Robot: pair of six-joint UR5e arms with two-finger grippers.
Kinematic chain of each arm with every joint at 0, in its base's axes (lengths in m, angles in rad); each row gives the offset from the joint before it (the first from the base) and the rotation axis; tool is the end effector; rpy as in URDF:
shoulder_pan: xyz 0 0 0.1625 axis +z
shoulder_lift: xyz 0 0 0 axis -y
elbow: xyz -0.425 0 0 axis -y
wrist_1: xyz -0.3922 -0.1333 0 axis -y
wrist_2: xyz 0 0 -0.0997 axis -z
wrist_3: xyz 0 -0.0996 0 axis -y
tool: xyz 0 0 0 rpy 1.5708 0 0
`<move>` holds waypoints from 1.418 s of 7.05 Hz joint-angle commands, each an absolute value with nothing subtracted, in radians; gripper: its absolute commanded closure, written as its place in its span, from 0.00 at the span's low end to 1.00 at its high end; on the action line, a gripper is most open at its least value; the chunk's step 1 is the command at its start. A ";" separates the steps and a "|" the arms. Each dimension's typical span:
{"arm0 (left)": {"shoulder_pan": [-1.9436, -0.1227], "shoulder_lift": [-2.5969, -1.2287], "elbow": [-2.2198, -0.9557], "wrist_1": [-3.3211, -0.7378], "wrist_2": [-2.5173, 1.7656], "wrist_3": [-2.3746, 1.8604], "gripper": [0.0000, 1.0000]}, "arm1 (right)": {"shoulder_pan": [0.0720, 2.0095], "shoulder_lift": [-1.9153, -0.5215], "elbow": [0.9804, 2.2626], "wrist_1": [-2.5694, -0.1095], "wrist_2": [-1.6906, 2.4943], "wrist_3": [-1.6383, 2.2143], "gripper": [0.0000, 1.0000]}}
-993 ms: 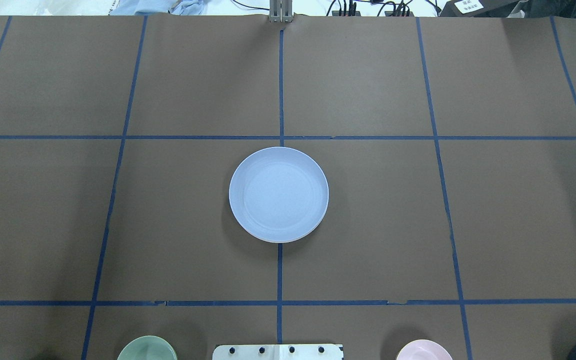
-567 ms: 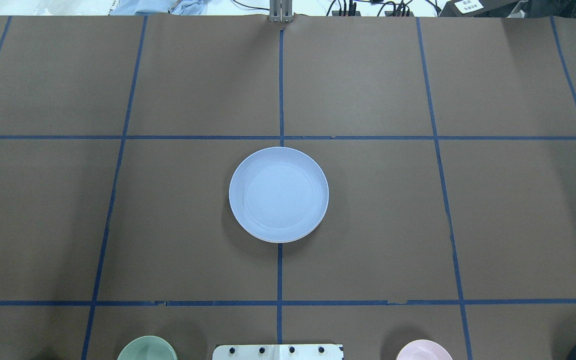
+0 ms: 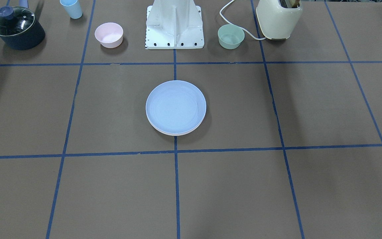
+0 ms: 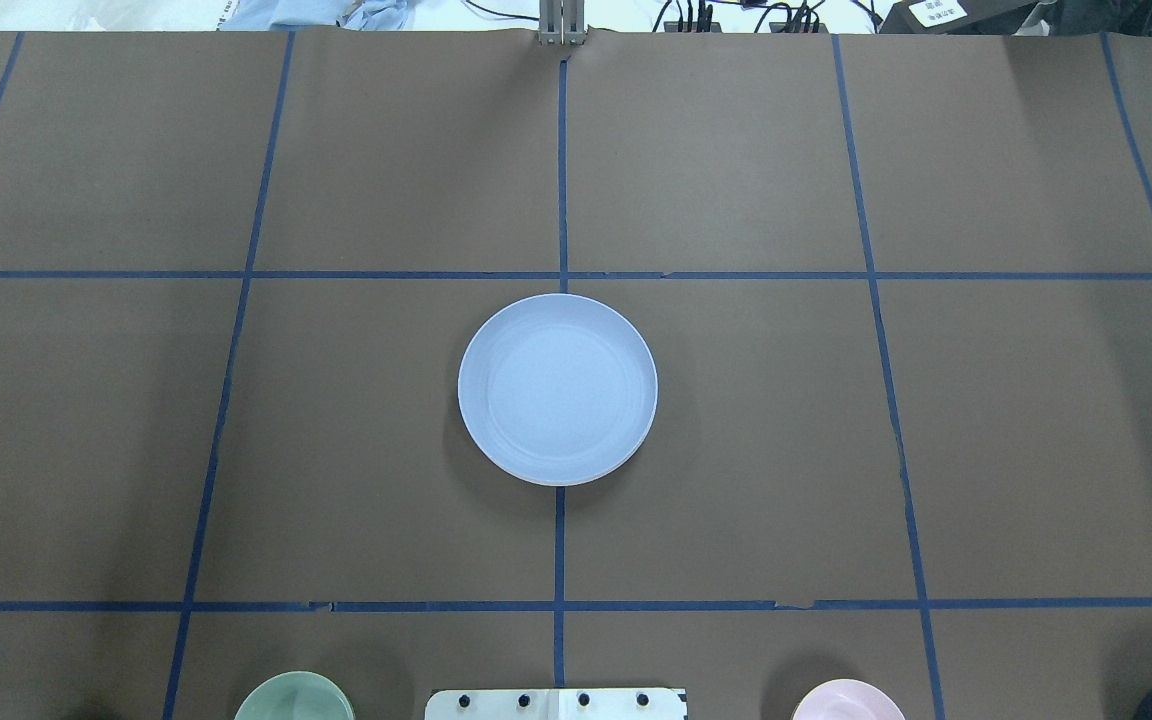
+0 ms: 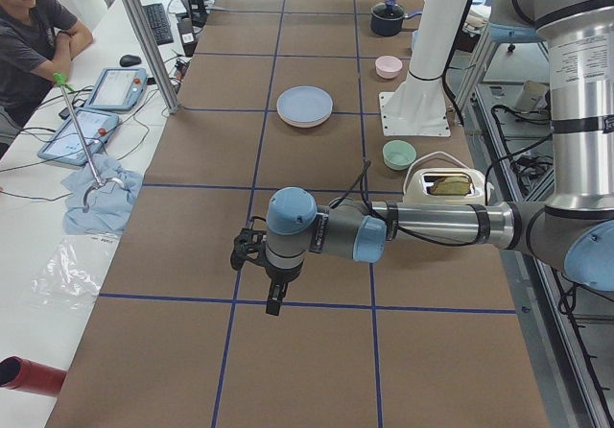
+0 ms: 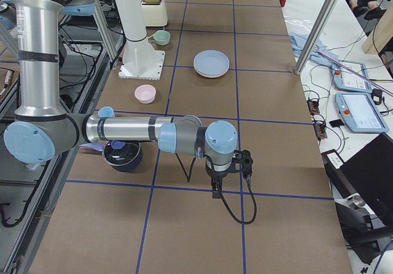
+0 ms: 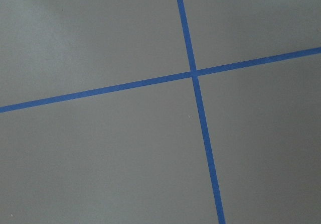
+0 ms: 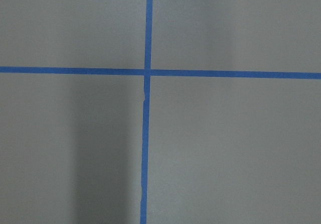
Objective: Stack three plates with pink and blue
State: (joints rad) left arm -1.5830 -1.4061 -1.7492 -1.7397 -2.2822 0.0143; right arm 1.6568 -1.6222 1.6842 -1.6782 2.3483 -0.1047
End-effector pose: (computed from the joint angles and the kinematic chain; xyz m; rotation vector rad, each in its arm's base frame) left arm -0.0736 -0.4334 0.6325 0.1842 0.7070 0.0670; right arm 0.1032 -0.4588 0.6381 0.0311 -0.7779 -0.0001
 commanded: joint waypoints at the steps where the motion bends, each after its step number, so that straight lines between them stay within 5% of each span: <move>1: -1.583 -1.408 -1.750 -1.744 -2.281 -0.071 0.00 | 1.657 -1.623 1.678 -1.678 2.347 -0.103 0.00; 7: -1.582 -1.411 -1.746 -1.749 -2.283 -0.067 0.00 | 1.651 -1.626 1.675 -1.675 2.277 -0.103 0.00; 10: -1.582 -1.411 -1.746 -1.749 -2.283 -0.067 0.00 | 1.651 -1.632 1.542 -1.421 2.299 -0.020 0.00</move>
